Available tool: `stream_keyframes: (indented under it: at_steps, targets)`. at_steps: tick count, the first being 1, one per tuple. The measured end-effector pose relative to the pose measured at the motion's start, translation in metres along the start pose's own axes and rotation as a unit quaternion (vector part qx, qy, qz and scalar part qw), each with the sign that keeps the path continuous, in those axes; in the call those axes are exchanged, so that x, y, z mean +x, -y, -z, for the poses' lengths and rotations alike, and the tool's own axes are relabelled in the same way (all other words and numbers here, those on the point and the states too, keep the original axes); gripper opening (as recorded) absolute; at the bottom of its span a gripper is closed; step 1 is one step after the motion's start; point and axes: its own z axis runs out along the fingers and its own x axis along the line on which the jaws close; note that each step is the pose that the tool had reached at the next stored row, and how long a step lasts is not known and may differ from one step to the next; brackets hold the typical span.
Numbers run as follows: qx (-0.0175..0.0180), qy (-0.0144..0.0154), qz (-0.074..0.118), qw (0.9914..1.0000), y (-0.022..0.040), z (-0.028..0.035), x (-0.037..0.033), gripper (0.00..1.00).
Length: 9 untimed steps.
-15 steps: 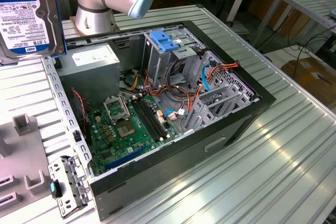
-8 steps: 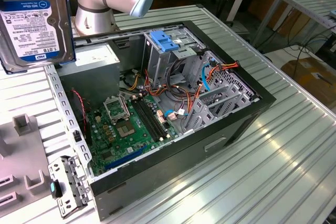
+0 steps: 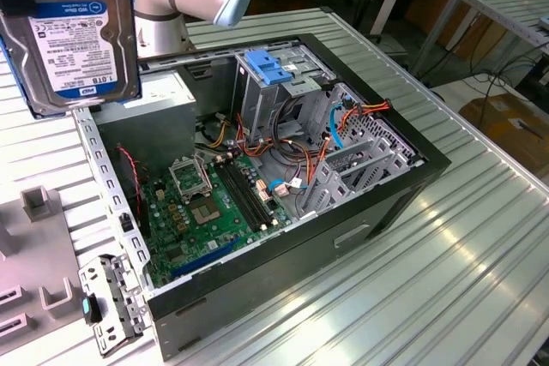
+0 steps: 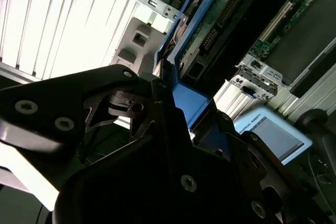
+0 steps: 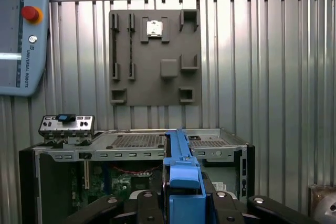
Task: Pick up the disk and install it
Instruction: 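Pick up the disk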
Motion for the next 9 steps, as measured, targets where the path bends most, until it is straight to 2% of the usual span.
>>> stream_keyframes:
  at_steps: [1, 3, 7, 9]
  targets:
    - [0.0, 0.0, 0.0, 1.0, 0.0023, -0.0001, 0.0001, 0.37]
    - [0.0, 0.0, 0.0, 1.0, 0.0123, -0.0004, 0.0008, 0.37]
    - [0.0, 0.0001, 0.0, 1.0, 0.0215, -0.0007, 0.0011, 0.37]
    - [0.0, 0.0, 0.0, 1.0, 0.0311, -0.0009, 0.0012, 0.37]
